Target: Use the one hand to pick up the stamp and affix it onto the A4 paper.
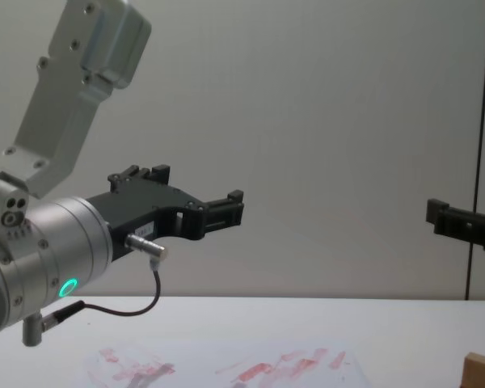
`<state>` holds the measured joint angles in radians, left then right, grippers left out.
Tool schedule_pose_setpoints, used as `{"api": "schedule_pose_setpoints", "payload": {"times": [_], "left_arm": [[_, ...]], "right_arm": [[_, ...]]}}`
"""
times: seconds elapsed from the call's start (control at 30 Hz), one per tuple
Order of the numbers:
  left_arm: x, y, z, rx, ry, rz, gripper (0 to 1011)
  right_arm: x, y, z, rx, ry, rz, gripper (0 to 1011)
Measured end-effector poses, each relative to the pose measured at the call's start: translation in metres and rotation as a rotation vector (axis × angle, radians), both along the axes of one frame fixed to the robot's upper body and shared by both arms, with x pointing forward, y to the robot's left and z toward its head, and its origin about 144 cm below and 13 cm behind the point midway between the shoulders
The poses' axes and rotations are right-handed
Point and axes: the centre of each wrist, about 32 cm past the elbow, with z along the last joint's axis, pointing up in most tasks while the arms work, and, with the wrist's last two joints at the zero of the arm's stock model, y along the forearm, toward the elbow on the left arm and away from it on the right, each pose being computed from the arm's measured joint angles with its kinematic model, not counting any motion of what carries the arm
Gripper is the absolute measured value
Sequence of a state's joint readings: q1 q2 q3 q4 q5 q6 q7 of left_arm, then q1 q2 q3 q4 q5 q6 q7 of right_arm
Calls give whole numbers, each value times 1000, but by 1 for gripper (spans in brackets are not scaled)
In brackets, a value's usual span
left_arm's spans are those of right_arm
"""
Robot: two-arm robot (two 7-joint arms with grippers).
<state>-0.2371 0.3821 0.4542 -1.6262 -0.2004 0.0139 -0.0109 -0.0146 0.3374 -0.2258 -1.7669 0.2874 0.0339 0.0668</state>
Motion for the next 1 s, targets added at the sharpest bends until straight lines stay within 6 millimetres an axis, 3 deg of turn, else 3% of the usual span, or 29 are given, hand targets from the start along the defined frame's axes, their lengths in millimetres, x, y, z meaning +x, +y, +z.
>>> {"api": "schedule_pose_setpoints", "payload": {"times": [1.0], "left_arm": [[0,0,0,0,0,0,1003]], "right_arm": [[0,0,0,0,0,0,1001]]}}
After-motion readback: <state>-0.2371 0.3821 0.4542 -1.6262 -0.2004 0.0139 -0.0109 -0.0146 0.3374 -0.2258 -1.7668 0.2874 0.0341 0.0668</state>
